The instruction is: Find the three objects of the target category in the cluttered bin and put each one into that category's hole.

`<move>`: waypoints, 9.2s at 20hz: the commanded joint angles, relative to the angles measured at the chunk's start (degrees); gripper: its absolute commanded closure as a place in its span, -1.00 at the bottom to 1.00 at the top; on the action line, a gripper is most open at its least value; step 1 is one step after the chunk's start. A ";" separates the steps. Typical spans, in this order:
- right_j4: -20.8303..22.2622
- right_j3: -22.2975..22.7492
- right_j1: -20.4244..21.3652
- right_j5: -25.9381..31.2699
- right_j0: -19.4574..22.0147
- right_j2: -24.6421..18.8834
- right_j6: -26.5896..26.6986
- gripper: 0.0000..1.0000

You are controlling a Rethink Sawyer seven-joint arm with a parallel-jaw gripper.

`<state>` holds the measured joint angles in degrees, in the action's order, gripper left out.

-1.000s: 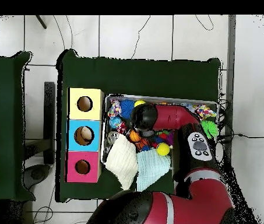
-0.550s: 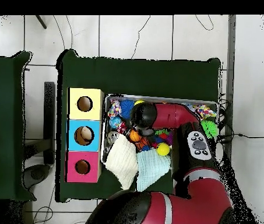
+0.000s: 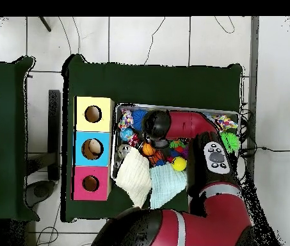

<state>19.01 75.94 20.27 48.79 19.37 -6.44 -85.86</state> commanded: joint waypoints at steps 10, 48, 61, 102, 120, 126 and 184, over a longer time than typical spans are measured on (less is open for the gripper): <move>-1.17 -2.29 -3.15 13.74 0.08 -3.08 1.11 1.00; 3.54 -4.48 -7.97 23.63 -4.04 3.03 -1.29 -1.00; 2.75 1.72 -4.81 3.35 -2.26 0.75 -2.72 -1.00; 3.83 -3.85 -8.79 0.88 -6.81 6.35 -7.49 -1.00; 2.46 -3.35 -7.36 -7.81 -10.19 11.60 -10.55 -1.00; 1.56 -3.96 -7.96 -9.15 -10.28 11.42 -10.76 -1.00; -6.20 25.86 19.19 -21.94 12.57 -13.42 7.35 1.00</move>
<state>14.87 87.74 36.70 34.38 25.18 -5.46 -85.86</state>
